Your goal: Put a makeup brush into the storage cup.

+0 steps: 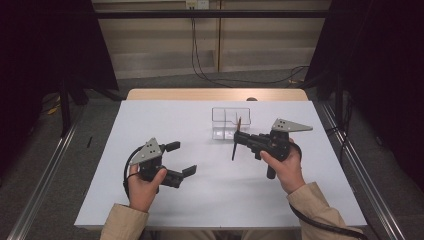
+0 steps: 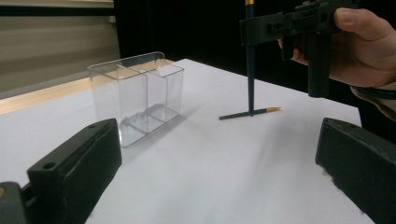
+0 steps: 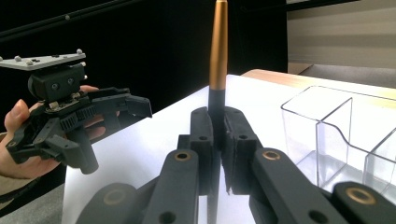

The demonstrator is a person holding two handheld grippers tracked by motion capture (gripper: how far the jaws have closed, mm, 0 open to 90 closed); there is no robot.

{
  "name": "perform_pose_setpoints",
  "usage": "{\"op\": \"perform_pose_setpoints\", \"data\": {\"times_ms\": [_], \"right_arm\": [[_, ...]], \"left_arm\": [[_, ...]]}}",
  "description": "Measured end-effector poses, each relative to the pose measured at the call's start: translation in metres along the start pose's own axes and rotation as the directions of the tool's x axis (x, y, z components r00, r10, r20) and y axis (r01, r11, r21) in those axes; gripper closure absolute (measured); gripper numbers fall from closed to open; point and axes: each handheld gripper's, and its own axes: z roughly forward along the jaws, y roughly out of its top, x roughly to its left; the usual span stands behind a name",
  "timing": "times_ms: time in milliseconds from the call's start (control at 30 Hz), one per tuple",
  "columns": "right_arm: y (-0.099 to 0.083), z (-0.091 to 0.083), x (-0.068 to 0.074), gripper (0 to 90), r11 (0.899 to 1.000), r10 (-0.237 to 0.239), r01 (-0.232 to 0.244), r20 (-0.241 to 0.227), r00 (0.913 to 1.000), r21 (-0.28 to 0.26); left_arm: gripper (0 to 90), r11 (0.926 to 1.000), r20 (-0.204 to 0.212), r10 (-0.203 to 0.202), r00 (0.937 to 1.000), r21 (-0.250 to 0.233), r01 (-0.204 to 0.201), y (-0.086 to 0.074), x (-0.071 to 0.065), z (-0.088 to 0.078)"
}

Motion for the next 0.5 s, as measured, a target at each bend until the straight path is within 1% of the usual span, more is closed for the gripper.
{"op": "perform_pose_setpoints", "data": {"times_ms": [300,500], "right_arm": [[0.001,-0.002,-0.001,83.7,1.0,-0.005,0.005,0.006,1.0,-0.002],[0.001,-0.003,-0.002,83.7,1.0,-0.006,0.006,0.01,0.9999,-0.004]], "left_arm": [[0.2,1.0,-0.044,0.005,0.999,-0.001,-0.005,-0.003,0.007,-0.02],[0.7,0.9999,-0.07,0.0,0.9976,-0.013,-0.001,-0.005,0.01,-0.031]]}}
